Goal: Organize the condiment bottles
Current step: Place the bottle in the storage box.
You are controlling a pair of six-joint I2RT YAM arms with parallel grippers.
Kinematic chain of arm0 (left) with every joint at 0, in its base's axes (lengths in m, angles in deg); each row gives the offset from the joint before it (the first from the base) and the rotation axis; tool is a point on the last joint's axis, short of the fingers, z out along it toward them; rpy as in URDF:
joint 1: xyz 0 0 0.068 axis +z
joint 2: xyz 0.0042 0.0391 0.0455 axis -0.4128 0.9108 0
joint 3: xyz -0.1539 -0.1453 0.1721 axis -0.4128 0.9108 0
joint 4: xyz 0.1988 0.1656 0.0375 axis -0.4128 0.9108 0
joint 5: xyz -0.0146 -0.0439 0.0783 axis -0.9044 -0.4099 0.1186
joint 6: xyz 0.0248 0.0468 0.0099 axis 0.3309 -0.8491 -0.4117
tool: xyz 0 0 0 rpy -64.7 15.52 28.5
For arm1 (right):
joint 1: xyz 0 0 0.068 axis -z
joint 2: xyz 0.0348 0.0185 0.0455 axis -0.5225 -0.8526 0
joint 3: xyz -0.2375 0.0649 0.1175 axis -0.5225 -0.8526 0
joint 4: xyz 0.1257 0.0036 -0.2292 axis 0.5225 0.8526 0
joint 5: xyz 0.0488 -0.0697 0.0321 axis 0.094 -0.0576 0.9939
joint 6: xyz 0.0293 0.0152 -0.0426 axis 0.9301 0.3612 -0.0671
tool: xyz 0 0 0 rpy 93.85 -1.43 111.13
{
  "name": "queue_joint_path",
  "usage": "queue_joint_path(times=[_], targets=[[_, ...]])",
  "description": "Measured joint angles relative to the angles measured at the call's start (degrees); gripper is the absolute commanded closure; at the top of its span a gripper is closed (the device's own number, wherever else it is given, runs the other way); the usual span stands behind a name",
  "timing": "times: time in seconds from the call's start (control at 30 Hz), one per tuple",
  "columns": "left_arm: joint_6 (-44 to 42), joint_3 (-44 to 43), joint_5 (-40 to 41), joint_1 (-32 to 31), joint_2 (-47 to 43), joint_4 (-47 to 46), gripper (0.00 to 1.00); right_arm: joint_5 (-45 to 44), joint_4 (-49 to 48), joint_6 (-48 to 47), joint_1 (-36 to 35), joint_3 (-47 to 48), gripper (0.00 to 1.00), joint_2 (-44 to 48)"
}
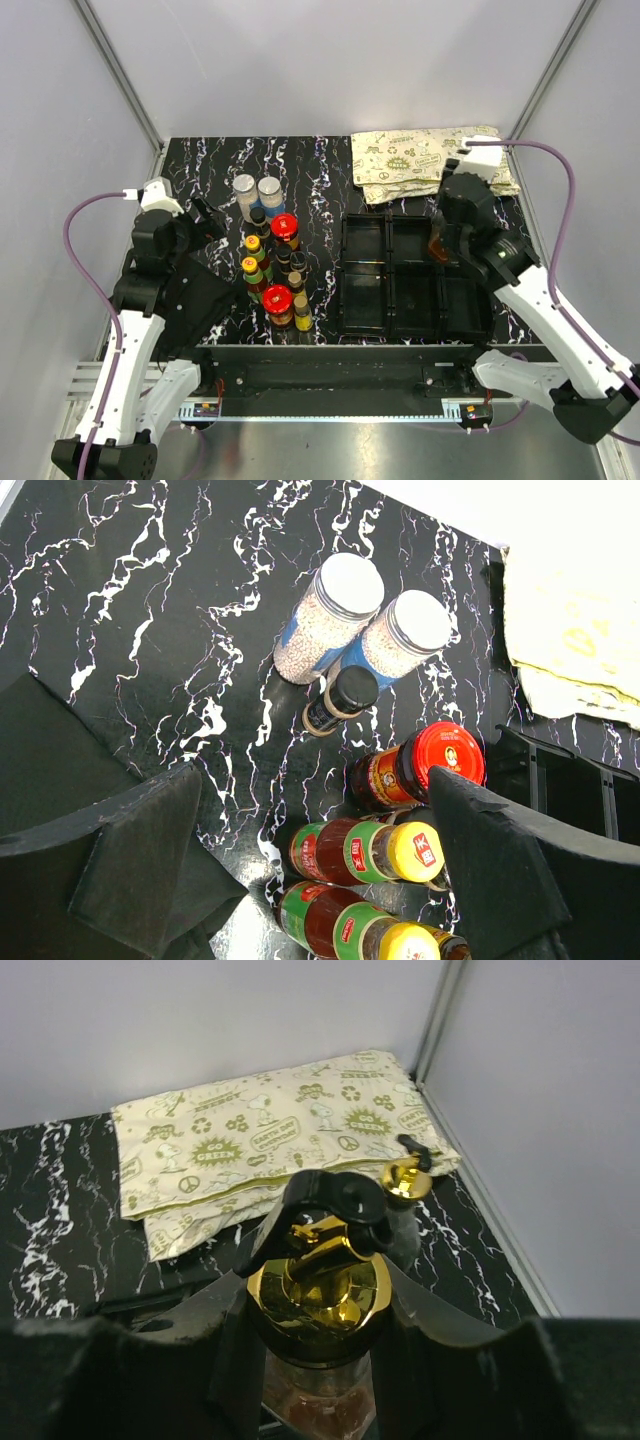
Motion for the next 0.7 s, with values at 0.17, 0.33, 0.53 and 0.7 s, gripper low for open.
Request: queue_joint_path(times=[0.17,0.33,0.53,0.7], targets=[[0.0,0.0,-0.11,0.0,0.28,0.0,0.01,0.42,1.11,2.4,5.4,-2.49,1.0,3.65],[0.02,0.0,-0.11,0.02,0.28,0.0,0.01,1.33,0.81,4.26,9.55,-4.72,1.0,3.89],[0.02,0.0,-0.11,0.02,0.28,0.0,0.01,3.43,-1.29,4.94,12.66,-7.87,1.0,3.89],[0.0,0.0,-0.13,0.13,0.7,0.0,0.01,4.5,-6.8,4.31,13.88,-10.71,1.0,4.72]])
